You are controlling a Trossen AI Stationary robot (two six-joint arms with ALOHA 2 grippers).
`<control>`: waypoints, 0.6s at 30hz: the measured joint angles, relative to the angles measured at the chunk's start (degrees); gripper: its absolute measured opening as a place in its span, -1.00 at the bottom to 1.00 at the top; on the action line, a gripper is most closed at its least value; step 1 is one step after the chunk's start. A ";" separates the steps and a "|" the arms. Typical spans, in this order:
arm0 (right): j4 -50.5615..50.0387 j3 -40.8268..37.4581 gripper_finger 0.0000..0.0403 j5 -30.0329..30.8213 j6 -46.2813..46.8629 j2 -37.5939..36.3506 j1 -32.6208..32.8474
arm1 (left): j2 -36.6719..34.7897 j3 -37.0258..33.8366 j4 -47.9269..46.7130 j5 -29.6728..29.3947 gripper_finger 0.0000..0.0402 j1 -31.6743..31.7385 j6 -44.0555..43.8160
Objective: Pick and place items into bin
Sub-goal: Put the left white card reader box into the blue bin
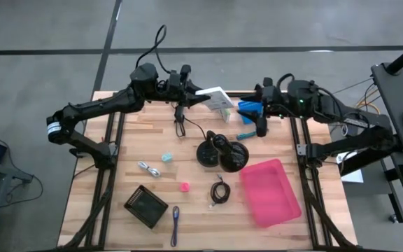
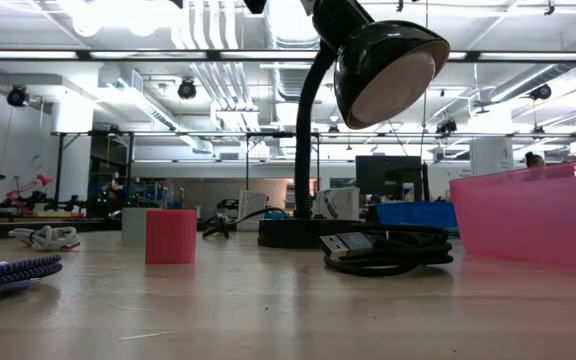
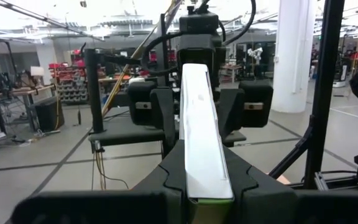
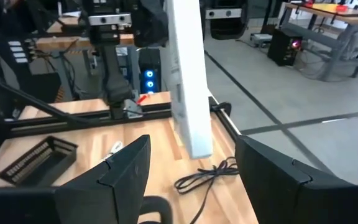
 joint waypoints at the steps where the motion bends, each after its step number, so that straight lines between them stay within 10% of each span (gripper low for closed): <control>1: 0.00 0.61 0.10 -0.05 -0.55 0.70 -0.16 | 0.02 0.00 -0.01 -0.03 -0.87 0.00 0.00; 18: -1.51 6.62 0.10 -3.23 -6.00 8.48 -3.03 | 0.00 -0.09 -0.04 -0.09 -0.87 0.04 0.06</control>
